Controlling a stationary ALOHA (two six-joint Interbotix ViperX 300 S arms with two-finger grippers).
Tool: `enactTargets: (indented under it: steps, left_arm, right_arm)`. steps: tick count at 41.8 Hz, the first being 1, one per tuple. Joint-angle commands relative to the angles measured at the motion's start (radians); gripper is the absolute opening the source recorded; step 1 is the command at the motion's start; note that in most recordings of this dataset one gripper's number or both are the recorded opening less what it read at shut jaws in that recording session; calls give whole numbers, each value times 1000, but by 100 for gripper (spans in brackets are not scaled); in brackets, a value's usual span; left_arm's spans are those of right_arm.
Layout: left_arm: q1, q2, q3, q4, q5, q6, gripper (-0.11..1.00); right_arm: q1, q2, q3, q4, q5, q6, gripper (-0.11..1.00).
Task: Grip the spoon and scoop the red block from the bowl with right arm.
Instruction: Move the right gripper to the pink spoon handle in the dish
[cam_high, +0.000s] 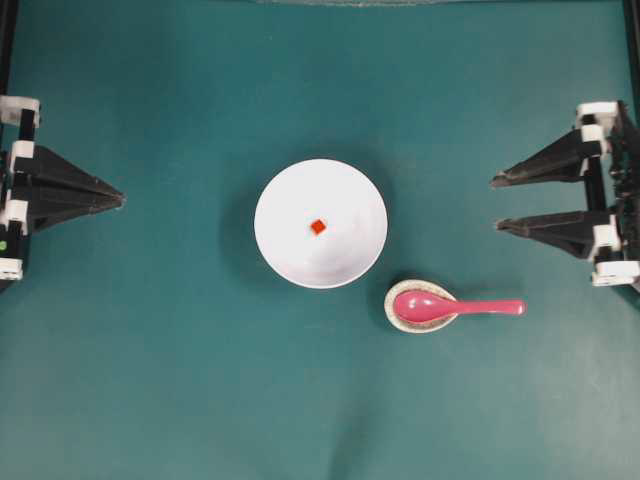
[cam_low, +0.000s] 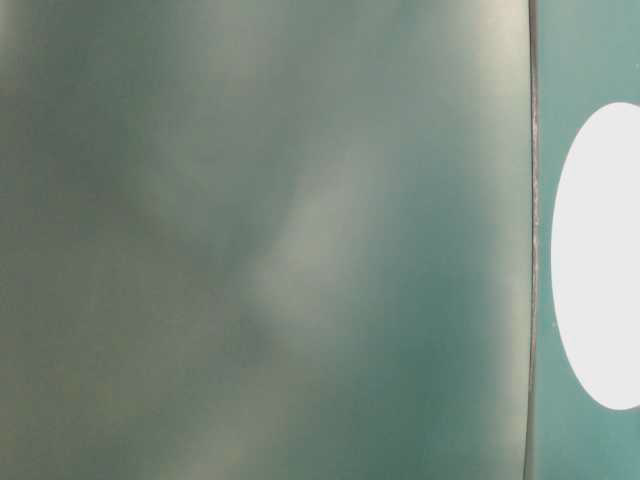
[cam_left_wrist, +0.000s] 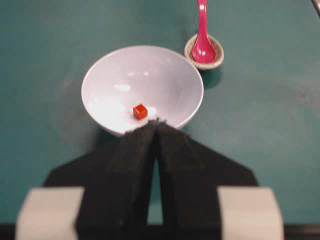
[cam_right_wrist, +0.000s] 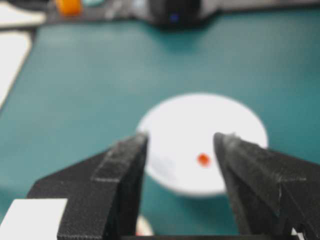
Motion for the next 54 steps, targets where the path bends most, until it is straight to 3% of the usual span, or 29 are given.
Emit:
enactTargets:
  steps: [1,8,16,22,32,42,54]
  left_arm:
    - [9,14,-28,3,5,2,0]
    - [21,23,-26,3,5,2,0]
    - [34,26,-25,3,6,2,0]
    - [35,26,-26,3,6,2,0]
    - [35,26,-25,3,6,-3,0]
    - [35,26,-25,3,8,-9,0]
    - [35,26,-25,3,8,-9,0]
  right_arm:
    - [14,43,-12,5,-11,2,57]
    - [57,135,26,5,-72,2,57]
    - [107,235,104,41,-268,2,57]
    - [147,330,150,107,-394,2,57]
    - [259,488,183,258,-491,2,57]
    - [344,586,183,371,-591,0,57]
    - [405,612,193,423,-611,0,57]
